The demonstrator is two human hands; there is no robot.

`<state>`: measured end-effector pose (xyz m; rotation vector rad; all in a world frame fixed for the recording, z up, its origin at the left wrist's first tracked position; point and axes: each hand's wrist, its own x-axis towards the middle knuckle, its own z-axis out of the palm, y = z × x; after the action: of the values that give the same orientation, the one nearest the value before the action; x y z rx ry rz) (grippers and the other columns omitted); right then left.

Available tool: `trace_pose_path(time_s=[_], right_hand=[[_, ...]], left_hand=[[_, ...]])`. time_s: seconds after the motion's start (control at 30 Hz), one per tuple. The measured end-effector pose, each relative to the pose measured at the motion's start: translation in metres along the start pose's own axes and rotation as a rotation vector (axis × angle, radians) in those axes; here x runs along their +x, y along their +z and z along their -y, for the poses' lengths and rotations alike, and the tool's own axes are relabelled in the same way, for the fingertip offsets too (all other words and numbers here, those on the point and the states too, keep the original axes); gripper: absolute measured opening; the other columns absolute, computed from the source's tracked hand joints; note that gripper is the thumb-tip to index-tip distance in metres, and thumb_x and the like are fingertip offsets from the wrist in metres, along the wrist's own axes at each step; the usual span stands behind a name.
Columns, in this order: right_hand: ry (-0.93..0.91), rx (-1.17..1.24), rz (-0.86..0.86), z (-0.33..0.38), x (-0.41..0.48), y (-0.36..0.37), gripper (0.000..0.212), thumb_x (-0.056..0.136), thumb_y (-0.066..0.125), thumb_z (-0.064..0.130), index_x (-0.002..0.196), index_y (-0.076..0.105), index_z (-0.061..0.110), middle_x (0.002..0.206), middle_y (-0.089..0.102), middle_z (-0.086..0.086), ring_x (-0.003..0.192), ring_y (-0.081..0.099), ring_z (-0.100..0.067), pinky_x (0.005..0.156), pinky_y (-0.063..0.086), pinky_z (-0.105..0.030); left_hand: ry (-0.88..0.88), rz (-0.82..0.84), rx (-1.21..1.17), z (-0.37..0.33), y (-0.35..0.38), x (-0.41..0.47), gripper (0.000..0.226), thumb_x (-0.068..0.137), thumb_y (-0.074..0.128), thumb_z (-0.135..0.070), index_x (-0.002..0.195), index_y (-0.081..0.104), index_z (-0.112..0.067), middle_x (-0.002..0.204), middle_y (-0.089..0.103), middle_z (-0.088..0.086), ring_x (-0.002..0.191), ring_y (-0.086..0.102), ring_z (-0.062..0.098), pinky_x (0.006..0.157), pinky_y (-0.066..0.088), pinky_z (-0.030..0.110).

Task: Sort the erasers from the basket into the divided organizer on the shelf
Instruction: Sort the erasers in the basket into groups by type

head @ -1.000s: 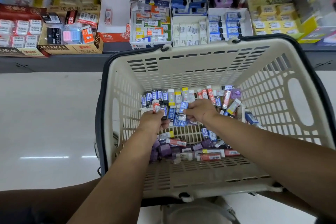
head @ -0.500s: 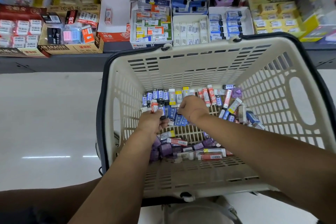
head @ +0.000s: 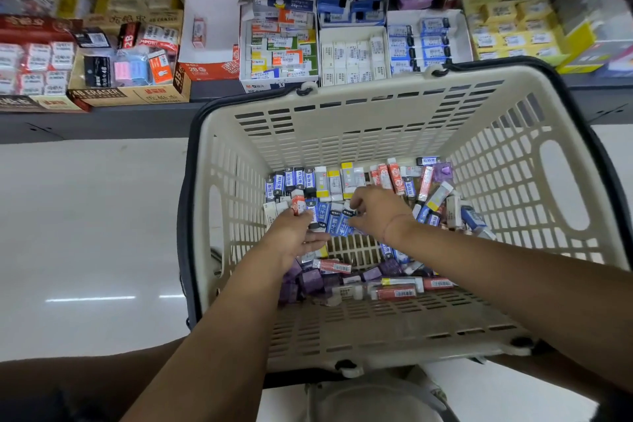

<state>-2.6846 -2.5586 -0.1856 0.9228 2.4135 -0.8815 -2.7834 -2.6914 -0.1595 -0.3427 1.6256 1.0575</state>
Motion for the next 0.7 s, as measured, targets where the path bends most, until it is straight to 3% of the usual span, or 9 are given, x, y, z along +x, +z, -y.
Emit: trace_pose_path(time_s=[0.17,0.3,0.4,0.47,0.6,0.7], right_hand=[[-0.143,0.069,0.045,0.01,0.015,0.006,0.035,0.086,0.067,0.02,0.121,0.06,0.018,0.11,0.057,0.001,0.102,0.057,-0.017,0.087,0.045,-0.025],[-0.191,0.114,0.269,0.026,0.026,0.002,0.059,0.087,0.065,0.014,0.142,0.042,0.023,0.084,0.056,0.0,0.08,0.057,-0.016,0.077,0.047,-0.025],[-0.175,0.098,0.359,0.039,0.035,0.0,0.065,0.087,0.059,0.004,0.145,0.036,0.022,0.069,0.045,0.006,0.061,0.048,-0.011,0.059,0.041,-0.017],[-0.129,0.126,0.405,0.042,0.04,0.0,0.068,0.083,0.057,-0.004,0.144,0.039,0.021,0.067,0.046,0.004,0.057,0.051,-0.013,0.061,0.047,-0.025],[-0.153,0.098,0.468,0.041,0.043,-0.005,0.043,0.086,0.058,0.0,0.129,0.054,0.009,0.067,0.056,0.001,0.059,0.058,-0.016,0.067,0.051,-0.032],[-0.148,0.112,0.492,0.033,0.039,-0.006,0.034,0.088,0.058,-0.001,0.122,0.058,0.007,0.071,0.052,0.005,0.062,0.057,-0.018,0.076,0.053,-0.038]], left_hand=[[-0.03,0.019,-0.043,0.004,0.002,0.0,0.058,0.102,0.045,-0.016,0.151,0.015,-0.009,0.148,0.039,0.012,0.099,0.066,0.028,0.083,0.053,0.036],[-0.071,0.018,-0.084,0.006,0.002,0.004,0.042,0.102,0.044,-0.016,0.142,0.035,-0.005,0.138,0.05,0.015,0.087,0.068,0.025,0.071,0.055,0.033],[-0.092,0.01,-0.103,0.006,0.0,0.005,0.04,0.102,0.043,-0.015,0.14,0.035,-0.004,0.141,0.046,0.016,0.087,0.067,0.025,0.078,0.054,0.035],[-0.1,0.013,-0.107,0.006,0.001,0.005,0.04,0.103,0.043,-0.015,0.14,0.034,-0.005,0.141,0.047,0.016,0.087,0.067,0.025,0.08,0.053,0.036],[-0.079,-0.021,-0.119,0.005,0.001,0.007,0.04,0.103,0.041,-0.015,0.141,0.033,-0.004,0.136,0.051,0.017,0.088,0.066,0.024,0.078,0.053,0.033],[-0.02,-0.074,-0.131,0.001,-0.001,0.01,0.042,0.103,0.04,-0.015,0.143,0.031,-0.005,0.127,0.055,0.017,0.086,0.065,0.023,0.074,0.056,0.031]])
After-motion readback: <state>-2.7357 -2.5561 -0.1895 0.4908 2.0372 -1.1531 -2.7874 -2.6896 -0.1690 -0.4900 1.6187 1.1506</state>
